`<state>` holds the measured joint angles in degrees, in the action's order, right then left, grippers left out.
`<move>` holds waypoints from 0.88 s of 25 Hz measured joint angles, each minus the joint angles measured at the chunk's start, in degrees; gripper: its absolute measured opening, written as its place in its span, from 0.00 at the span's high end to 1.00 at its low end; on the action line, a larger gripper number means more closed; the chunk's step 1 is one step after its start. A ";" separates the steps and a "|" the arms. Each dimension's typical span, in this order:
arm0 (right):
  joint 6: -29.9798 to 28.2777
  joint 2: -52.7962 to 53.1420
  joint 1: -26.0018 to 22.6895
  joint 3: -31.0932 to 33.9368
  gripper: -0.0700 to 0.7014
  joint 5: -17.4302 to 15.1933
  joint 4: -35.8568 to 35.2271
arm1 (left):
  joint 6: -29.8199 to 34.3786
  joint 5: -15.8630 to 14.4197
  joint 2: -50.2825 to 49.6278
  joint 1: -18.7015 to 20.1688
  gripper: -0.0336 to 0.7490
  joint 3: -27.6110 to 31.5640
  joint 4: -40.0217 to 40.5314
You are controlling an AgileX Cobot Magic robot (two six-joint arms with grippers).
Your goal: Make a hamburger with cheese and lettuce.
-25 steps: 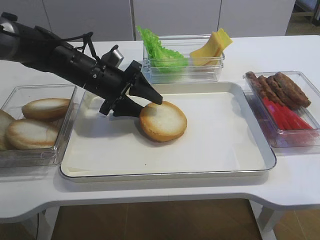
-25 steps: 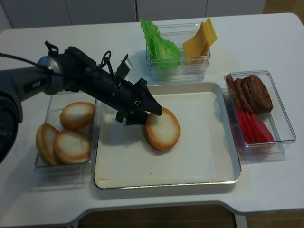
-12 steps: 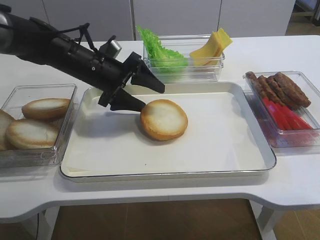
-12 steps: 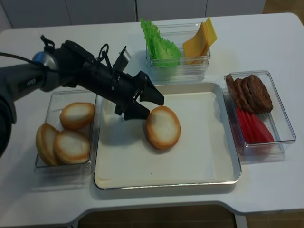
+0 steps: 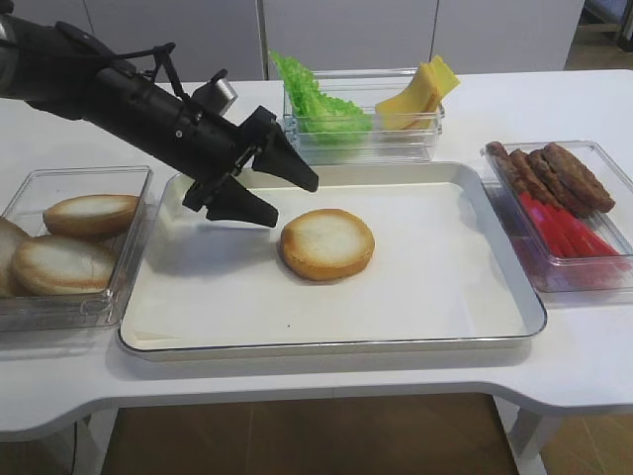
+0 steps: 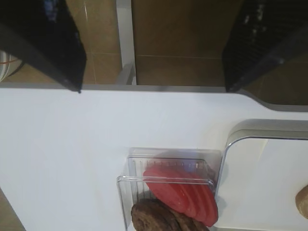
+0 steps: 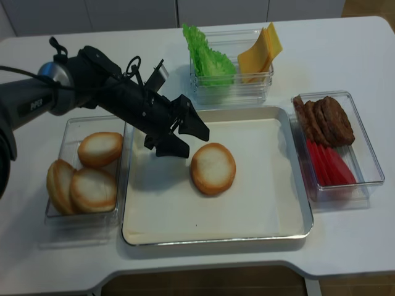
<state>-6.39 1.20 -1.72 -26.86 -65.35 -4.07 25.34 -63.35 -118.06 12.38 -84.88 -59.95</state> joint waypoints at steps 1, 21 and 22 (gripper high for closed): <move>0.00 0.00 0.00 0.00 0.01 0.00 0.00 | 0.00 0.00 0.26 0.00 0.18 0.00 0.29; 0.00 0.00 0.00 0.00 0.01 0.00 0.00 | -21.25 -4.76 25.22 0.00 0.21 0.00 47.99; 0.00 0.00 0.00 0.00 0.01 0.00 0.00 | -21.80 -5.79 26.19 0.00 0.22 0.00 49.44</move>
<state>-6.39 1.20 -1.72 -26.86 -65.35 -4.07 3.54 -69.14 -91.88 12.38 -84.88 -10.51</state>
